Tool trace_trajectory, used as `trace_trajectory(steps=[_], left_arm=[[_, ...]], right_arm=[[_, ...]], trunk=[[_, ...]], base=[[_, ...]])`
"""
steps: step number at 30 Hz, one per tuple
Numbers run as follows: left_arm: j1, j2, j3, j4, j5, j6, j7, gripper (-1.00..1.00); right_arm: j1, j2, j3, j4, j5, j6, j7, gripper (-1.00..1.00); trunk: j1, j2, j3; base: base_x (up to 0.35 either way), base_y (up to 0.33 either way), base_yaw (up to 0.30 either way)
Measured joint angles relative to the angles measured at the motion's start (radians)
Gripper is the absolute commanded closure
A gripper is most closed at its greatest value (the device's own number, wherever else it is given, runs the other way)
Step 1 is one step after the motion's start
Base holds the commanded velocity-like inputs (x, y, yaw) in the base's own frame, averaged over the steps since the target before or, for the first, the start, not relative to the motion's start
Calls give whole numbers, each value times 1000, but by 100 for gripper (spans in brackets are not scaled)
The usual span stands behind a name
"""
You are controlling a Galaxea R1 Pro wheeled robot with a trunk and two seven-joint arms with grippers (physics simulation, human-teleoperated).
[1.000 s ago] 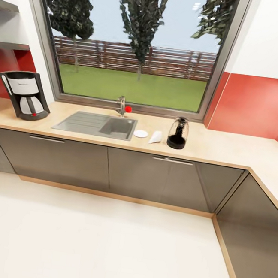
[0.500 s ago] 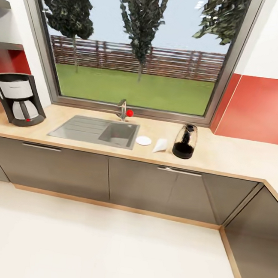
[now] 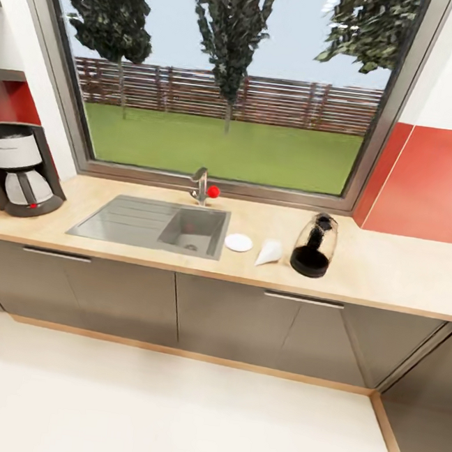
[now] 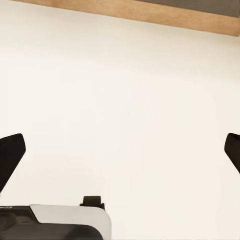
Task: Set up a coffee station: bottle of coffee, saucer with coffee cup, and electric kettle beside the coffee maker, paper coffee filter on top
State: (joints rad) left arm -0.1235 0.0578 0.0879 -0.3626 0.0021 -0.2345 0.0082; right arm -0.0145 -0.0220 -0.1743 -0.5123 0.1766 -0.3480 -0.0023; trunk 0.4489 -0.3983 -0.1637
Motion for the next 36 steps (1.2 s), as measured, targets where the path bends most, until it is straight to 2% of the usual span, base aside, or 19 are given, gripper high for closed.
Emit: trace_trajectory(steps=[9,11,14,16,19,24,29,31,33,36], left_arm=[[3,6,-4,2,-7,3,0,-100],[3,14,-4,2,-8,6,8,-100],[3,39,-6,9,-7,11,43,-100],[3,56,-7,37,-6,13,70,-100],[3,65,-8,77,-8,14,83,-100],[2,84,-9,118,-10,19,89,-100],[2,99,-10,124,-9,22,85,-100],[2,100,-10,125,-9,23,87,-100],[2,101,-12,125,-10,25,86,-100],[2,102,-16,126,-10,44,84,-100]], right_arm=[[0,4,4,3,2,-1,1,-100],[0,6,4,1,1,-1,1,-100],[0,8,3,-10,0,-1,1,-100],[0,9,3,-21,-1,0,1,-100],[0,14,4,-43,-1,0,3,-100],[0,60,9,-152,-1,1,7,-100],[0,87,13,-275,0,2,9,-100],[0,101,30,-335,0,2,9,-100],[0,119,78,-429,0,6,8,-100],[0,130,142,-522,0,17,6,-100]], trunk=[[0,0,0],[1,0,0],[1,0,0],[1,0,0],[1,0,0],[0,0,0],[0,0,0],[0,0,0],[0,0,0],[0,0,0]], base=[[196,5,0],[30,0,0],[11,0,0],[4,0,0],[4,0,0],[120,11,0],[270,60,0],[237,32,0],[154,14,0],[68,6,0]])
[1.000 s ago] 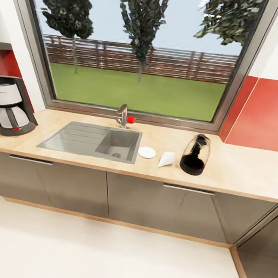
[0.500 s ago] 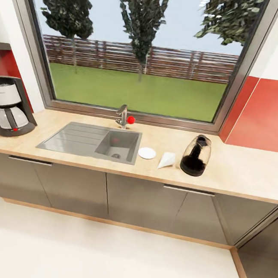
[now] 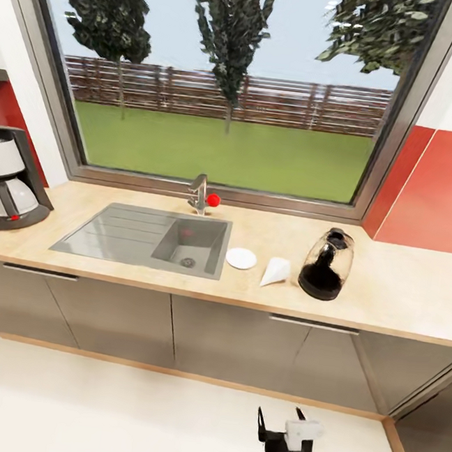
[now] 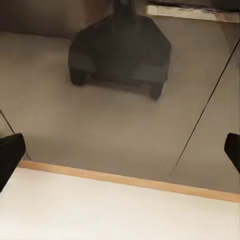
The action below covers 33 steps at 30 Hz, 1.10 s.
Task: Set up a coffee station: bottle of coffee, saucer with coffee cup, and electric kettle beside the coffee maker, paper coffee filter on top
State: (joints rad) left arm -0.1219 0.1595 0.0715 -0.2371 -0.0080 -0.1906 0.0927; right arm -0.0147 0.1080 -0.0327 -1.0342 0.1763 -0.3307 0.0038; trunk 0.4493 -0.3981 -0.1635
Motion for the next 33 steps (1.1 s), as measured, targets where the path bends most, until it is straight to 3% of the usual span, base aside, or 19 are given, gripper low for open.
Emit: trace_trajectory(steps=[2,5,9,11,13,21,28,29,33], left_arm=[[0,0,-3,0,-1,45,-2,-100],[0,0,-6,0,-2,98,-3,-100],[0,7,-8,0,-6,147,-4,-100],[0,11,-8,1,-10,154,-4,-100],[1,14,-8,15,-11,156,-4,-100],[1,23,-8,47,-12,157,-4,-100],[1,24,-9,56,-12,157,-4,-100],[1,28,-8,63,-12,157,-4,-100],[1,27,-9,67,-11,157,-4,-100]], right_arm=[[0,9,62,-84,4,40,-1,-100],[-1,20,105,-183,3,125,-1,-100],[-38,38,134,-403,-2,377,1,-100],[-134,48,138,-449,-3,507,2,-100],[-229,52,139,-456,-4,597,11,-100],[-449,66,141,-433,-4,844,100,-100],[-587,66,140,-377,-3,1008,108,-100],[-624,66,139,-386,-1,1076,109,-100],[-632,66,139,-392,-1,1088,108,-100]], trunk=[[0,0,0],[0,0,0],[0,0,0],[0,0,0],[0,0,0],[0,0,0],[0,0,0],[-1,-1,0],[0,0,0]], base=[[26,2,0],[11,1,0],[2,0,0],[0,0,0],[0,0,0],[0,0,0],[38,0,0],[287,0,0],[317,0,0]])
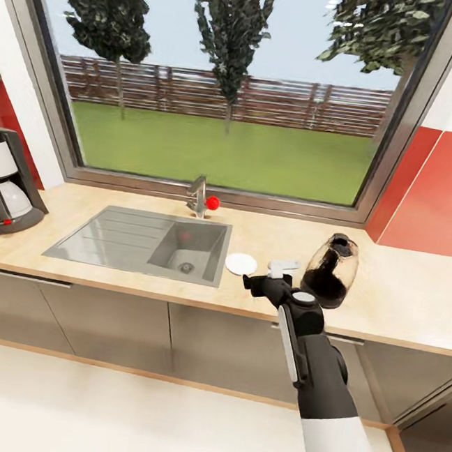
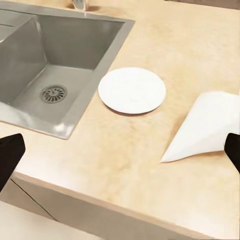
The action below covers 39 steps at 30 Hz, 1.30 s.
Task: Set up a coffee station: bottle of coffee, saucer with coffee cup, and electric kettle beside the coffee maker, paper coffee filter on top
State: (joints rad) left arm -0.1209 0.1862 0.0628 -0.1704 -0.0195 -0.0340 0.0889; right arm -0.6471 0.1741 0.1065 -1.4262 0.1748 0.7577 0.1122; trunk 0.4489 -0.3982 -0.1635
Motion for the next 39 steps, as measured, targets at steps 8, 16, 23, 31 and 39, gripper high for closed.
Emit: trace_trajectory(steps=[8,16,23,31,39], left_arm=[[0,-1,0,2,0,-1,0,-100],[1,-1,0,2,0,-1,0,-100],[0,-1,0,3,0,-1,1,-100],[1,-2,0,4,0,-2,1,-100],[0,-2,0,4,0,-1,1,-100]], right_arm=[[-1,0,-3,2,2,3,0,-100],[-1,0,-4,6,7,3,0,-100],[-1,0,-4,17,10,5,-3,-100],[-1,-22,-3,20,12,6,-4,-100],[-1,-35,-3,42,11,6,-5,-100]], trunk=[[0,0,0],[0,0,0],[0,0,0],[1,0,0],[1,0,0]], base=[[200,-32,0],[52,-3,0],[151,0,0],[11,0,0],[1,0,-141]])
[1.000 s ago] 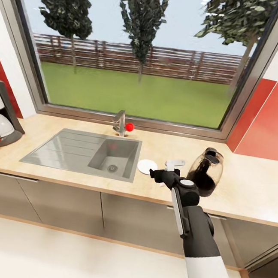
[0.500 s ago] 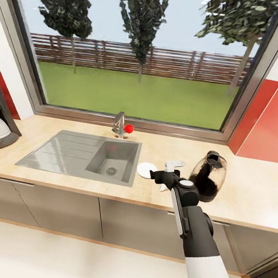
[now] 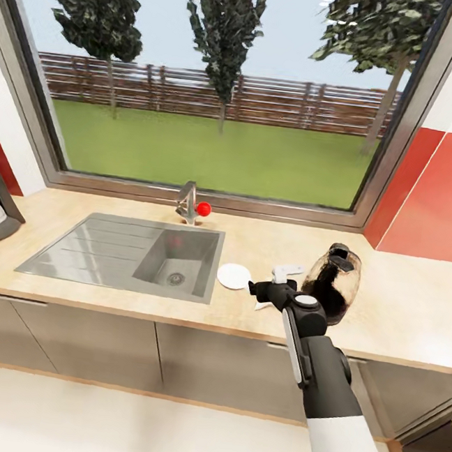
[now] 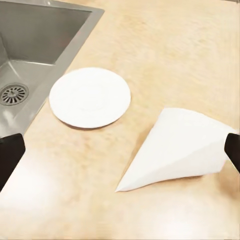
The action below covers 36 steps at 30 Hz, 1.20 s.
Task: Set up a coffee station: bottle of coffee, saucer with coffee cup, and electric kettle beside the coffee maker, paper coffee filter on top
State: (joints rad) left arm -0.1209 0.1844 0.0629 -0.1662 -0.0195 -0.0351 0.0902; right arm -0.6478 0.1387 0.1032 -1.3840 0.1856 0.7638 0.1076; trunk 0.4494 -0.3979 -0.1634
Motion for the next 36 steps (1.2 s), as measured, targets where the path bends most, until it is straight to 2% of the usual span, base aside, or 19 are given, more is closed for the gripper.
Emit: trace_trajectory(steps=[8,13,36], left_arm=[[0,0,0,0,0,0,-1,-100],[0,1,0,0,0,1,-1,-100],[1,0,0,4,0,1,2,-100]], right_arm=[[0,-1,1,8,0,0,0,-100],[0,-1,2,10,0,0,0,-100],[0,-5,0,102,0,-2,0,-100]], trunk=[[0,0,0],[0,0,0],[0,0,0]], base=[[77,0,-139],[239,0,-14],[82,0,0]])
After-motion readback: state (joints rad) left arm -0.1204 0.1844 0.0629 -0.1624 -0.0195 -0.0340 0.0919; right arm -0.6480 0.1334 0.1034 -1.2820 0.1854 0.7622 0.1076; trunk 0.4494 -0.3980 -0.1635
